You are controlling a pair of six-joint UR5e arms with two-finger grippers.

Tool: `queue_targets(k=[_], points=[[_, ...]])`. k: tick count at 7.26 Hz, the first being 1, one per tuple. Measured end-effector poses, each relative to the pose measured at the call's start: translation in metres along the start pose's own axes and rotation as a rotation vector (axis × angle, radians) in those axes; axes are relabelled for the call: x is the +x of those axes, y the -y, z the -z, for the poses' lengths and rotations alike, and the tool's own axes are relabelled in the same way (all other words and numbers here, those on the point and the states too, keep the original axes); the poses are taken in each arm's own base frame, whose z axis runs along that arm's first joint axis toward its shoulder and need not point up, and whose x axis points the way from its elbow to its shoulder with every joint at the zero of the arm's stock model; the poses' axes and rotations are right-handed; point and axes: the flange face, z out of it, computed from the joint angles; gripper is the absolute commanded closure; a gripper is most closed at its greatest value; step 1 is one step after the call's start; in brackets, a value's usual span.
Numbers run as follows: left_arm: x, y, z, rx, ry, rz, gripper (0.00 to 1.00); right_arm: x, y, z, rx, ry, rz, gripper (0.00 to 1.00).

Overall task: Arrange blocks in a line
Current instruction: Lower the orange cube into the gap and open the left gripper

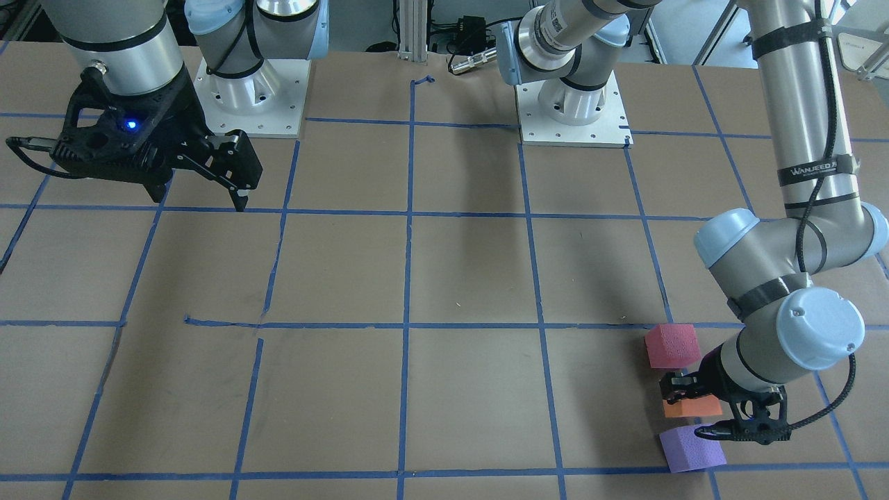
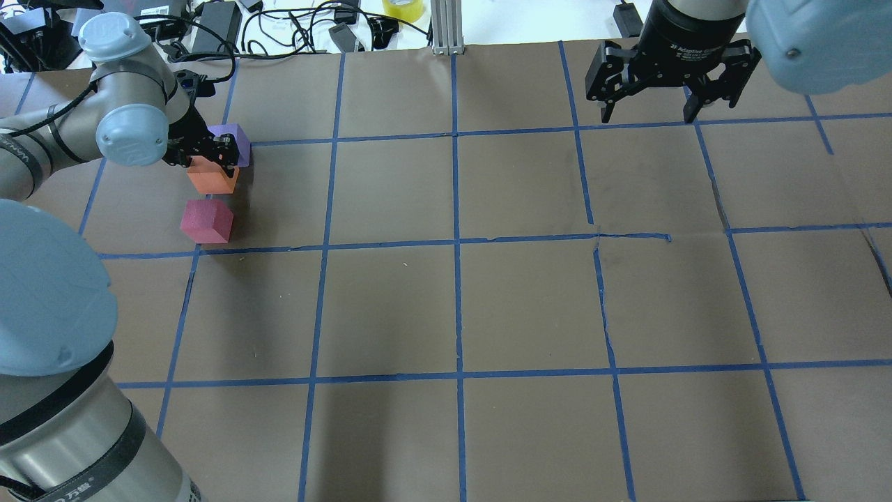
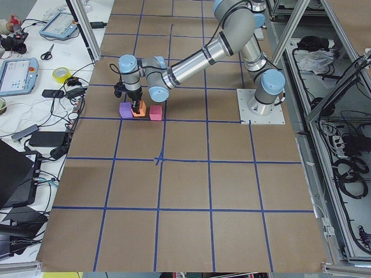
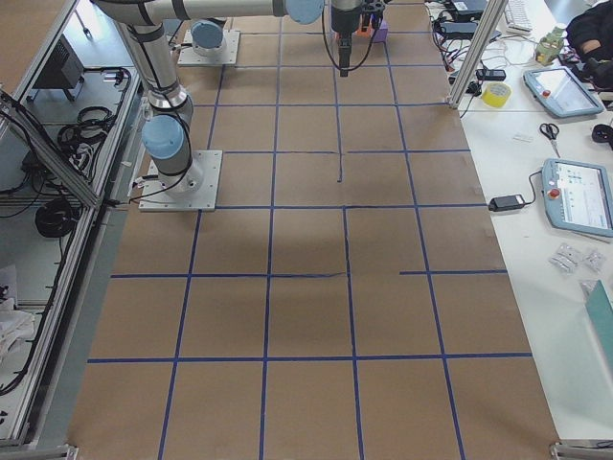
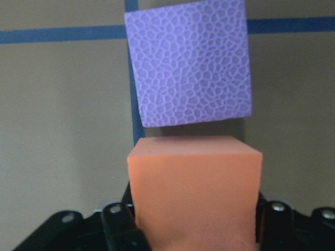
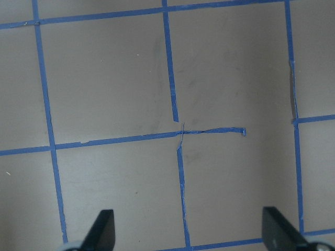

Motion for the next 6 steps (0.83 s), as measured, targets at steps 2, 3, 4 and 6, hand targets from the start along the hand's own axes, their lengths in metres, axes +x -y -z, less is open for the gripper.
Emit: queue_targets(k=[2, 3, 4, 6], points=[[-0.0016, -0.0014, -0.0041, -0.007, -0.003, 0.004, 0.48, -0.0001, -0.0001, 0.0002, 0.0, 0.0, 0.001, 0.0], [-0.0014, -0.0025, -0.0066, -0.011, -0.004, 0.005, 0.42, -0.0006, -0.0003, 0.0002, 0.0, 0.002, 0.001, 0.0], [-0.0012, -0.0035, -0.0085, -0.014, -0.004, 0.004, 0.41, -0.001, -0.0002, 0.0002, 0.001, 0.003, 0.001, 0.0], [-0.0012, -0.0036, -0.0115, -0.014, -0.003, 0.004, 0.2, -0.001, -0.0001, 0.0, 0.001, 0.003, 0.001, 0.0]])
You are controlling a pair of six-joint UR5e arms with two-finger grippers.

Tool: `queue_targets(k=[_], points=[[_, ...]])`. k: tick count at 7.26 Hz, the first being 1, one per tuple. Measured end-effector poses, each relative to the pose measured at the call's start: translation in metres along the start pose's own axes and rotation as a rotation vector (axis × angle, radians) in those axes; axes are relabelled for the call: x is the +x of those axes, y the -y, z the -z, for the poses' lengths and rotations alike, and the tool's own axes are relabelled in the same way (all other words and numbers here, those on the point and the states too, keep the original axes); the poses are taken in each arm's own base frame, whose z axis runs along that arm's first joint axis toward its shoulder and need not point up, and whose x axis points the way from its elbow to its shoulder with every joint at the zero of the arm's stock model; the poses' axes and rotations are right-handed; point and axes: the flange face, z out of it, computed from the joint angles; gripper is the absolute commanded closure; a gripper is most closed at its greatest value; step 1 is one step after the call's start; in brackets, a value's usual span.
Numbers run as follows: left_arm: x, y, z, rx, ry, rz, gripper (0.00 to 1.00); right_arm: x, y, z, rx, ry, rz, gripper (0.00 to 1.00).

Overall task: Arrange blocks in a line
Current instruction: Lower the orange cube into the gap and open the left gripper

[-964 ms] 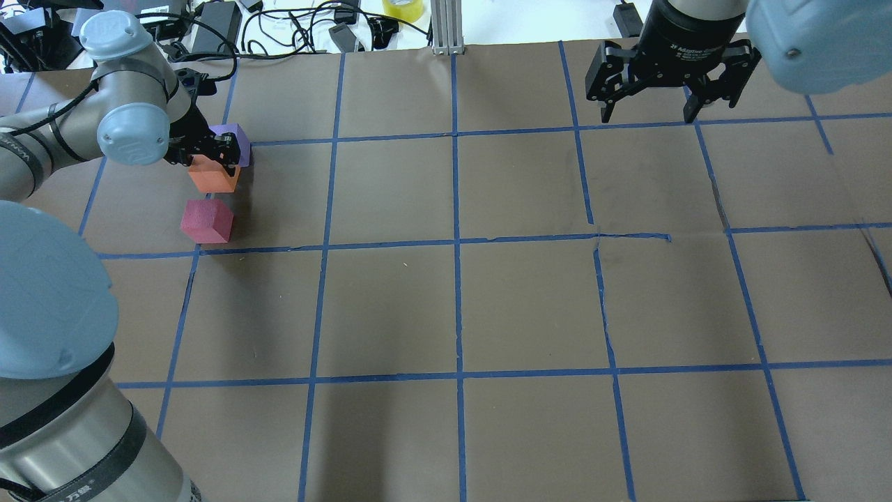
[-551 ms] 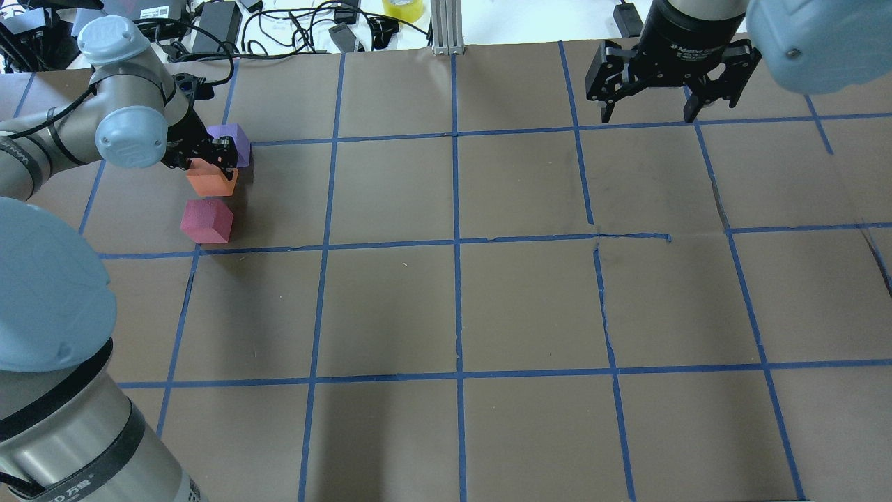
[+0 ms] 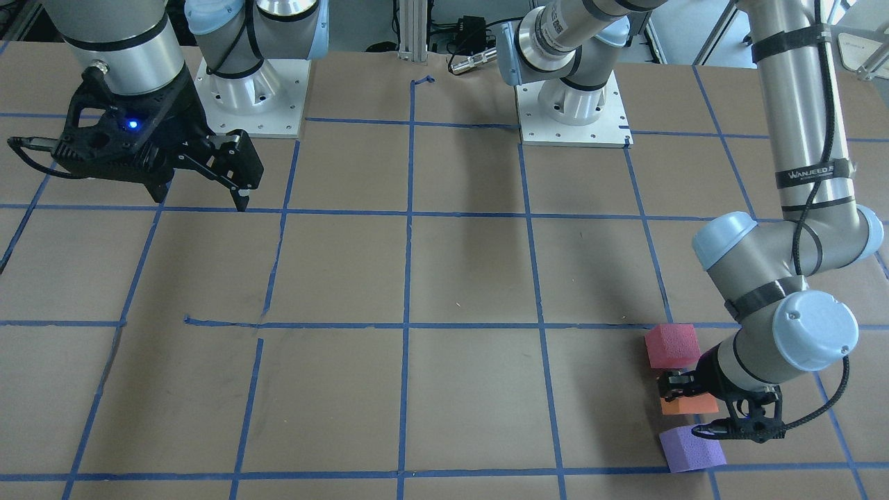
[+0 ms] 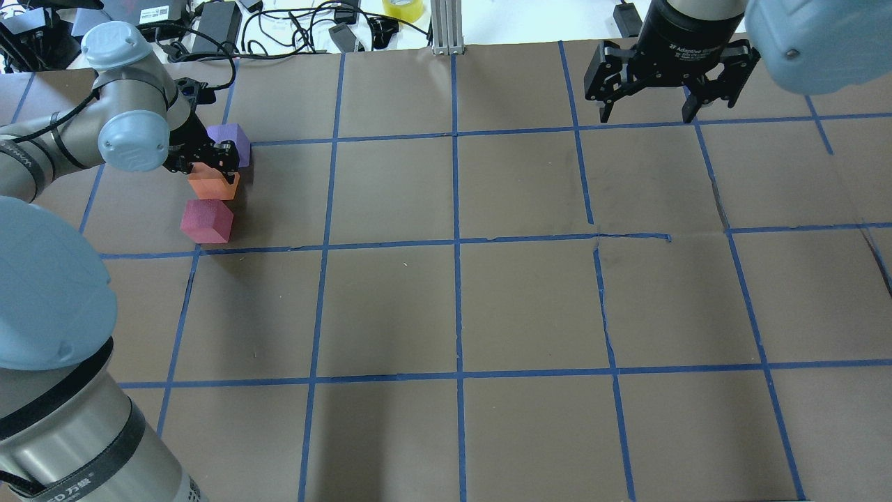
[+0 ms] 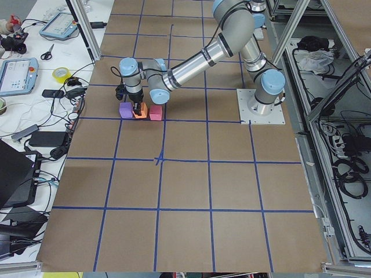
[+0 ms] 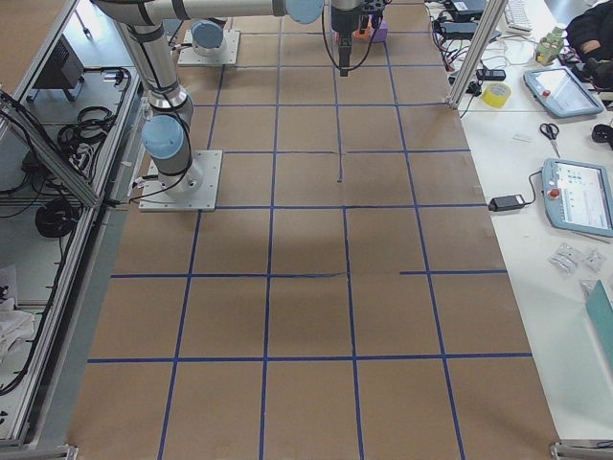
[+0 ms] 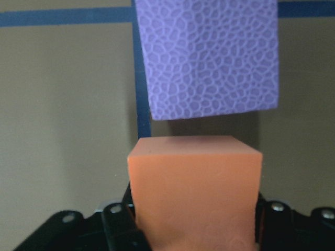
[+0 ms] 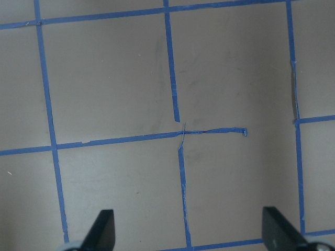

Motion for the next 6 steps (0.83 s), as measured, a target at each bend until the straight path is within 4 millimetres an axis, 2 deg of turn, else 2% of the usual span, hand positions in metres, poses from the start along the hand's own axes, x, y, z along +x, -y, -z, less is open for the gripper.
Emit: queue_targets(k=[1, 2, 4, 6], points=[[0.0, 0.0, -0.003, -0.002, 0.0, 0.001, 0.15, 0.0, 0.0, 0.0, 0.0, 0.0, 0.0, 0.0], [0.0, 0.001, -0.006, -0.005, 0.0, 0.005, 0.06, 0.0, 0.0, 0.0, 0.0, 0.0, 0.0, 0.0], [0.001, 0.001, -0.001, -0.002, -0.001, 0.014, 0.0, 0.0, 0.001, -0.001, 0.001, -0.001, -0.001, 0.0], [0.011, -0.006, 0.027, -0.026, -0.006, 0.001, 0.0, 0.0, 0.002, -0.001, 0.002, 0.0, -0.001, 0.0]])
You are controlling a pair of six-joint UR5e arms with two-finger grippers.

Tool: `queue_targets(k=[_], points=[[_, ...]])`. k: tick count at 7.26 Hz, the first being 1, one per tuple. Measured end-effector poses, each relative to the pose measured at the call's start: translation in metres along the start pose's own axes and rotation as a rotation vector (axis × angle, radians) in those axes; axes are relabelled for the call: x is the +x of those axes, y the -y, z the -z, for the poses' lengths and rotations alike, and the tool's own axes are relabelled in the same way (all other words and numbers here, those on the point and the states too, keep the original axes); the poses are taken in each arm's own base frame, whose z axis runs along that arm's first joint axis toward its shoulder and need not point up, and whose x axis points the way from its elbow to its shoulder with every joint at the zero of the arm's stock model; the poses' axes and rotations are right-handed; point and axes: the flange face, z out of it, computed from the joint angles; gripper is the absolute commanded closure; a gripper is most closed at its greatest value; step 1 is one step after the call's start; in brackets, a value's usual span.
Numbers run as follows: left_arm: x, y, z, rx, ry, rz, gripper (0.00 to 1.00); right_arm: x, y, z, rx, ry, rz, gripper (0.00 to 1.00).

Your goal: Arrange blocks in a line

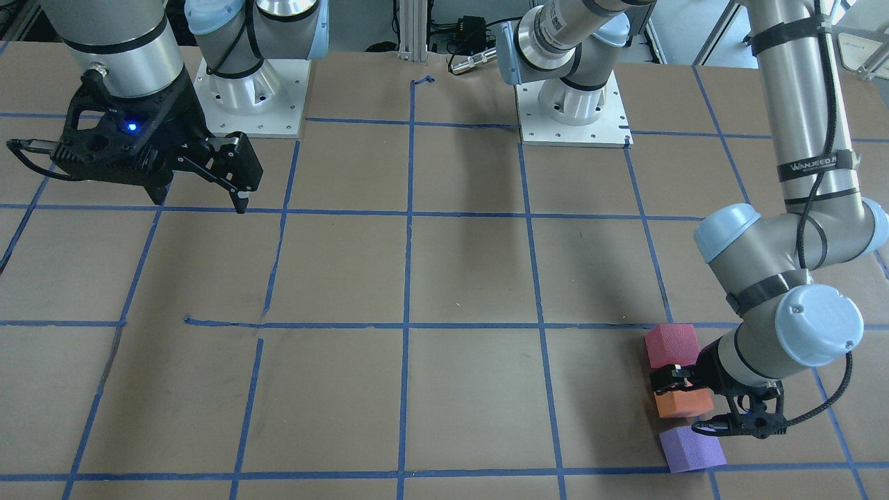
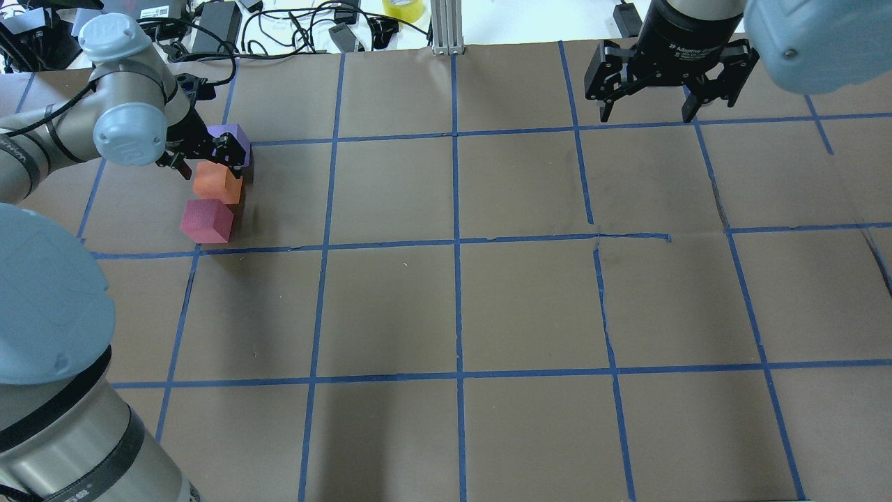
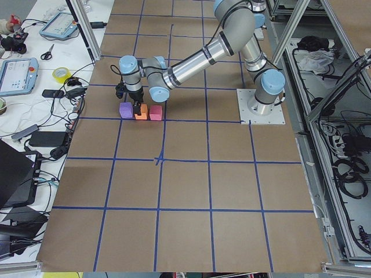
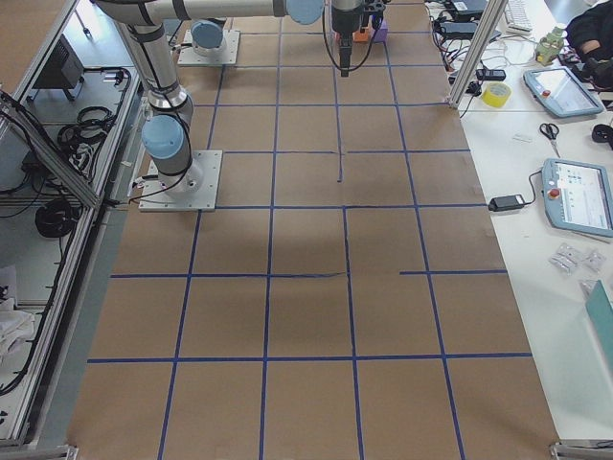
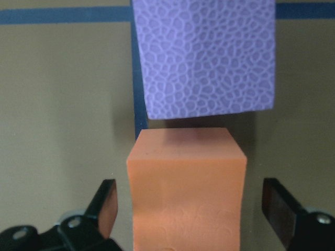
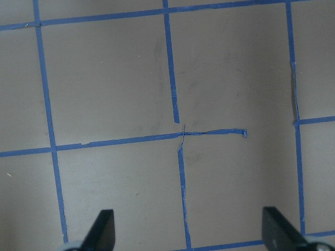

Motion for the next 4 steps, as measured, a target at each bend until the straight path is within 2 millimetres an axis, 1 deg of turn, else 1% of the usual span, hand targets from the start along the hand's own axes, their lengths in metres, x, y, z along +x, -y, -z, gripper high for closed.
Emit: queue_targets(k=[1, 2, 3, 4], points=[[0.012, -0.007, 0.024, -0.017, 0.005, -0.019, 0.0, 0.0, 0.0, 0.0, 0.0, 0.0, 0.0, 0.0], [0.031, -0.017, 0.056, -0.035, 0.018, -0.049, 0.0, 0.0, 0.0, 0.0, 0.0, 0.001, 0.0, 0.0], [0.058, -0.029, 0.093, -0.034, 0.026, -0.079, 0.0, 0.0, 0.0, 0.0, 0.0, 0.0, 0.0, 0.0], [0.092, -0.043, 0.134, -0.007, 0.033, -0.1, 0.0, 0.0, 0.0, 0.0, 0.0, 0.0, 0.0, 0.0]])
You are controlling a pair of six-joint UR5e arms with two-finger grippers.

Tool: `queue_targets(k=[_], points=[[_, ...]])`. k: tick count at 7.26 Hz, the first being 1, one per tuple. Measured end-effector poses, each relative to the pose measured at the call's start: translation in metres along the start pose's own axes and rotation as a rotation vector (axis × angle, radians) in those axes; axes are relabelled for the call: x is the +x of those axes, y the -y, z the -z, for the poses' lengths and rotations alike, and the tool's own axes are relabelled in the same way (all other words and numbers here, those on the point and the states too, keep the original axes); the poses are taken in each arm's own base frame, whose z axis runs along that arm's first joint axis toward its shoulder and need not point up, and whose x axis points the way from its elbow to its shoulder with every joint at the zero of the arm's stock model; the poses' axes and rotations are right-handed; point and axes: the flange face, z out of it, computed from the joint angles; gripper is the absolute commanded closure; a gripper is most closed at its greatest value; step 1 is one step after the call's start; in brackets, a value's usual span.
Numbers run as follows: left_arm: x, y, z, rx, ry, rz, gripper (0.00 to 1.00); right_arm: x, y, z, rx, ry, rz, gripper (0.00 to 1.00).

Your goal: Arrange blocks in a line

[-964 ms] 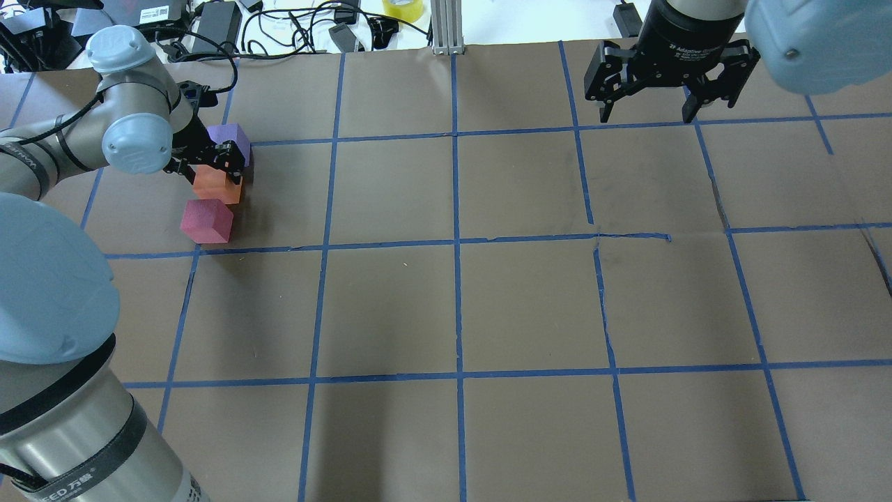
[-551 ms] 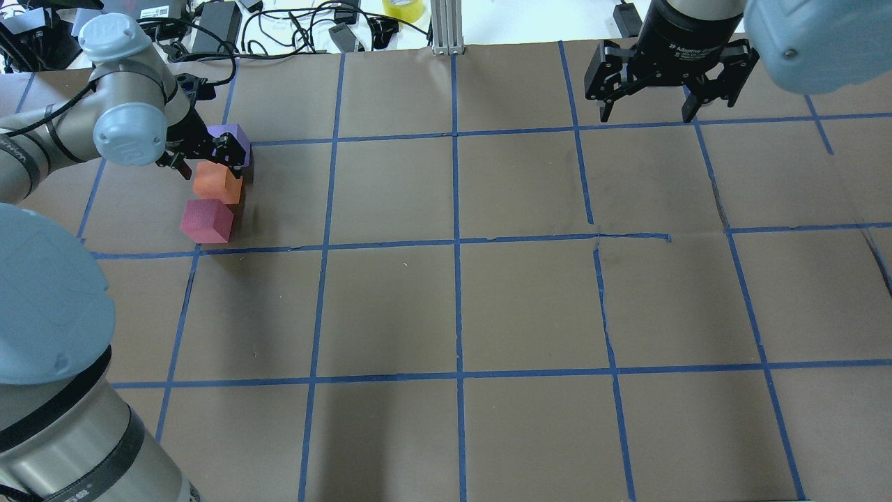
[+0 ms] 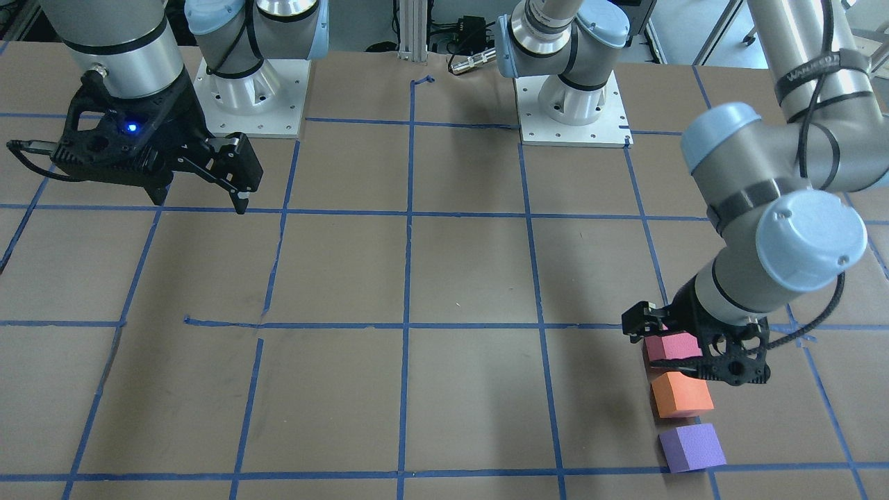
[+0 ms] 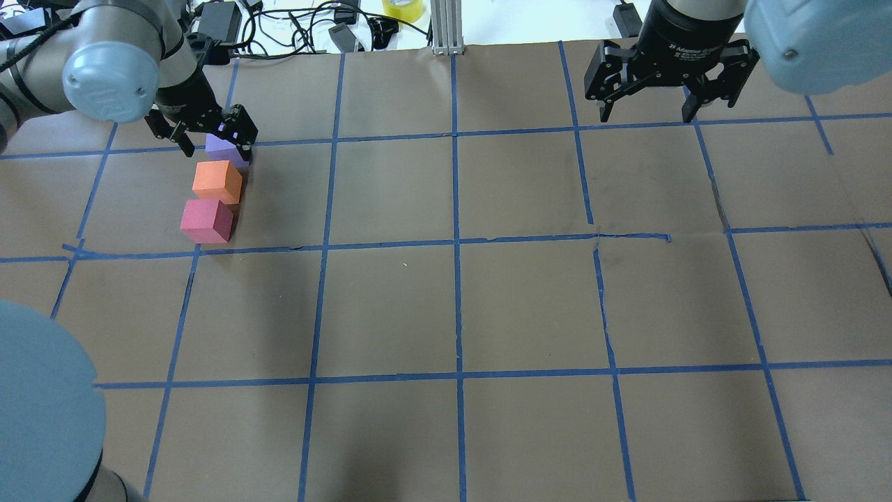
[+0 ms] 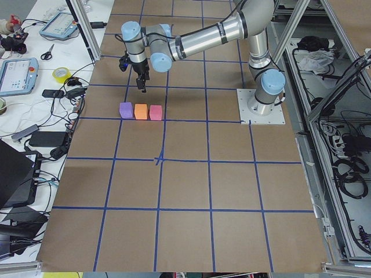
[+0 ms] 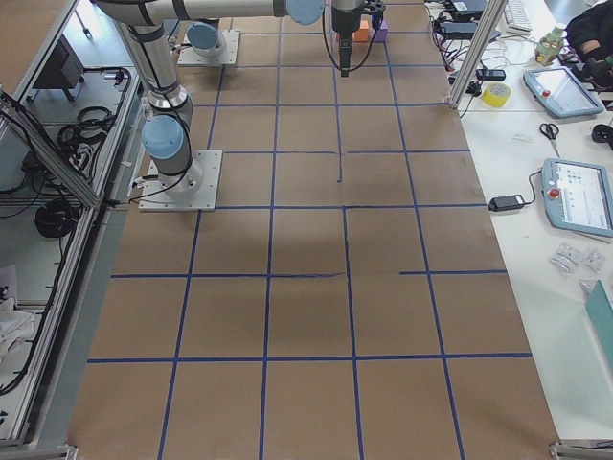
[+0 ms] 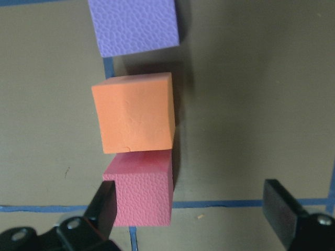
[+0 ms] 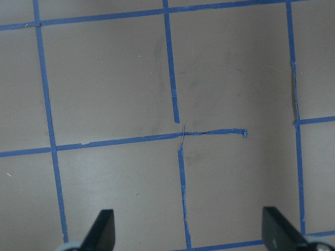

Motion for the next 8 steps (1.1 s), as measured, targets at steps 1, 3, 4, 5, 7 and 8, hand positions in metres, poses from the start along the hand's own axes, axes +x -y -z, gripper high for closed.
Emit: queue_targets(k=[1, 3, 4, 5, 7, 8], points=[[0.033, -0.02, 0.045, 0.018, 0.005, -0.014, 0.0, 0.0, 0.0, 0.0, 0.0, -0.001, 0.0, 0.0], [0.086, -0.068, 0.107, 0.028, -0.003, -0.002, 0.0, 0.0, 0.0, 0.0, 0.0, -0.001, 0.0, 0.0], [0.111, -0.088, 0.126, 0.042, -0.004, -0.002, 0.0, 0.0, 0.0, 0.0, 0.0, -0.001, 0.0, 0.0], [0.128, -0.104, 0.14, 0.059, -0.005, -0.011, 0.0, 0.0, 0.0, 0.0, -0.001, -0.002, 0.0, 0.0], [0.137, -0.121, 0.158, 0.093, -0.009, -0.016, 0.0, 0.001, 0.0, 0.0, -0.004, -0.003, -0.002, 0.0], [0.133, -0.126, 0.164, 0.105, -0.01, -0.006, 0.01, 0.001, 0.0, 0.0, -0.004, -0.003, -0.002, 0.0]])
